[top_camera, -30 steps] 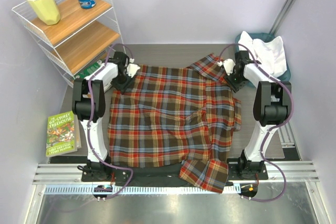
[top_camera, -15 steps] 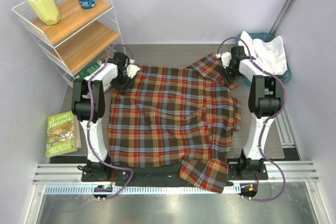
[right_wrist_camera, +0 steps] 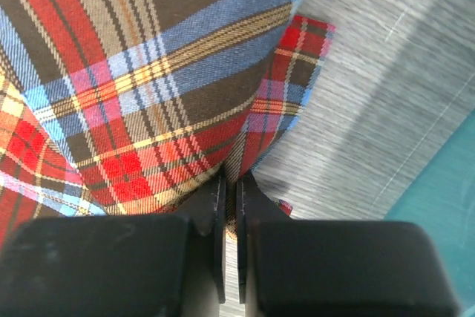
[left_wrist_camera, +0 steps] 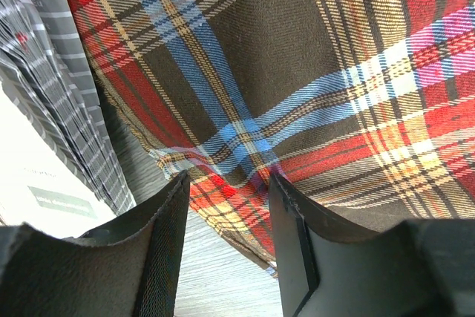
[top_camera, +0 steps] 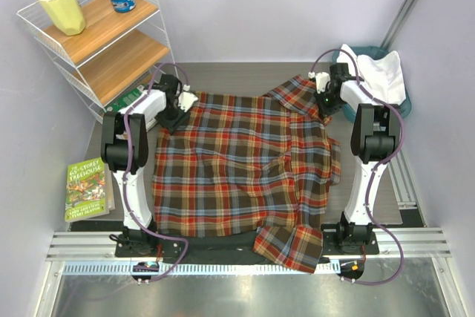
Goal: Fold and stack the long sleeve shirts
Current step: Flatten the shirt out
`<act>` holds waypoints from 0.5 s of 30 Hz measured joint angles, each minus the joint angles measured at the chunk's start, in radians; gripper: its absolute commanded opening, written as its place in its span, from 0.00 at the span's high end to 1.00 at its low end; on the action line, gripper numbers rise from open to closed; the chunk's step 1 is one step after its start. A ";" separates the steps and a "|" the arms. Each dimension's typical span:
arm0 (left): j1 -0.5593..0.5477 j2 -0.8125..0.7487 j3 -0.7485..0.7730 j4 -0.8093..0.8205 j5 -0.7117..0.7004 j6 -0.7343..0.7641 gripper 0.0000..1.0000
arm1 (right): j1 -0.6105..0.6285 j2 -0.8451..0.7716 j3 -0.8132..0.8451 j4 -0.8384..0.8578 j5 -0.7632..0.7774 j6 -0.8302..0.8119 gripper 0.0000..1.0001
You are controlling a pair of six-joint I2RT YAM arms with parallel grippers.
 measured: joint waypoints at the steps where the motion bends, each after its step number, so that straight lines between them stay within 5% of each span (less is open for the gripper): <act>1: 0.000 0.000 0.000 -0.001 0.000 0.000 0.52 | 0.000 0.000 0.002 -0.002 -0.001 -0.003 0.99; 8: 0.000 -0.001 0.000 -0.005 0.000 -0.001 0.52 | 0.000 -0.050 0.015 -0.076 0.014 0.029 0.99; 15: 0.001 -0.008 0.000 -0.020 0.005 -0.018 0.50 | 0.001 -0.356 0.076 -0.109 0.002 0.106 0.99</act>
